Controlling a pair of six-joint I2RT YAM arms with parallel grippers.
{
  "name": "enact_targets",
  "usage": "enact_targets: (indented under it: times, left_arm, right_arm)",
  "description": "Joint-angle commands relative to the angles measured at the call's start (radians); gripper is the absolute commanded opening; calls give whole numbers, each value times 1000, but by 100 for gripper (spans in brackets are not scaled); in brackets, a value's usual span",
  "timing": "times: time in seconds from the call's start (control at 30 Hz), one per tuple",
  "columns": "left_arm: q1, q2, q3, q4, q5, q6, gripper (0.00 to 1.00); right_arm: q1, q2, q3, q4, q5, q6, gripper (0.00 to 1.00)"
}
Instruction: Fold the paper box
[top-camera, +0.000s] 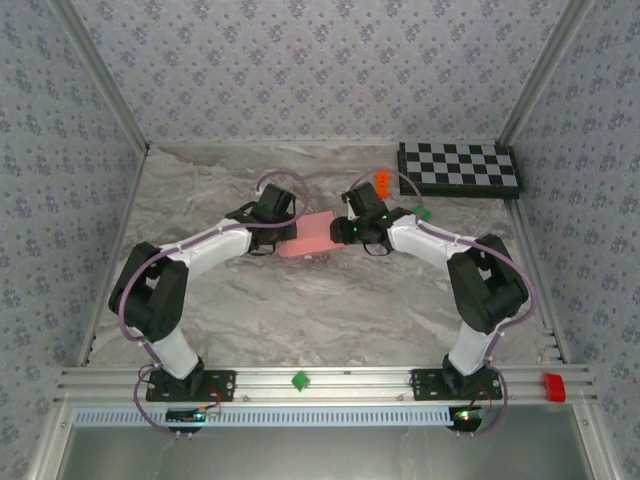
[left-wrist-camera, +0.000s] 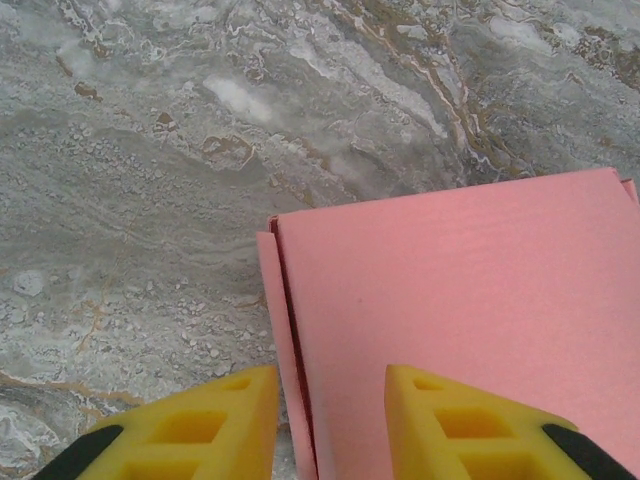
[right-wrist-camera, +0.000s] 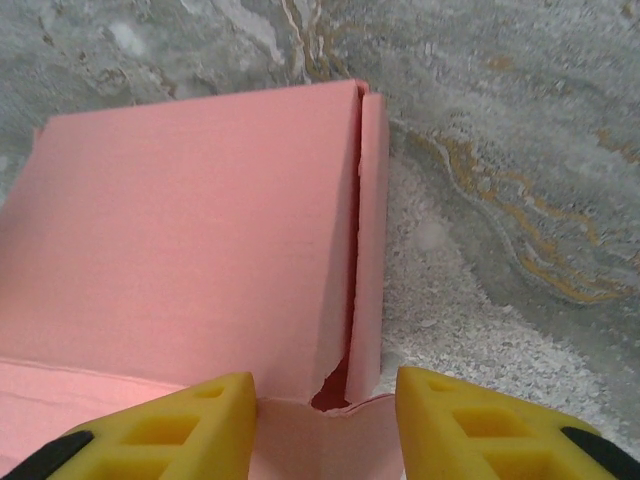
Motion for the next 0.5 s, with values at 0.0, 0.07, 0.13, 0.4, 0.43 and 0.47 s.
enact_targets:
  times: [0.0, 0.07, 0.13, 0.4, 0.43, 0.47]
  left_arm:
    - [0, -4, -35, 21, 10, -22, 34]
    - [0, -1, -49, 33, 28, -24, 34]
    - [1, 8, -61, 37, 41, -35, 34]
    - [-2, 15, -102, 61, 67, -61, 34]
    - [-1, 15, -104, 62, 66, -61, 34]
    - [-2, 17, -106, 61, 66, -62, 34]
  right_arm:
    - [-6, 33, 30, -25, -25, -4, 42]
    - [-7, 43, 31, -19, -26, -4, 42]
    - [-8, 59, 31, -19, -30, -5, 42]
    - [-9, 117, 91, -54, -25, -23, 41]
    - [-9, 122, 98, -61, -20, -31, 41]
    - [-9, 128, 107, -69, -15, -33, 41]
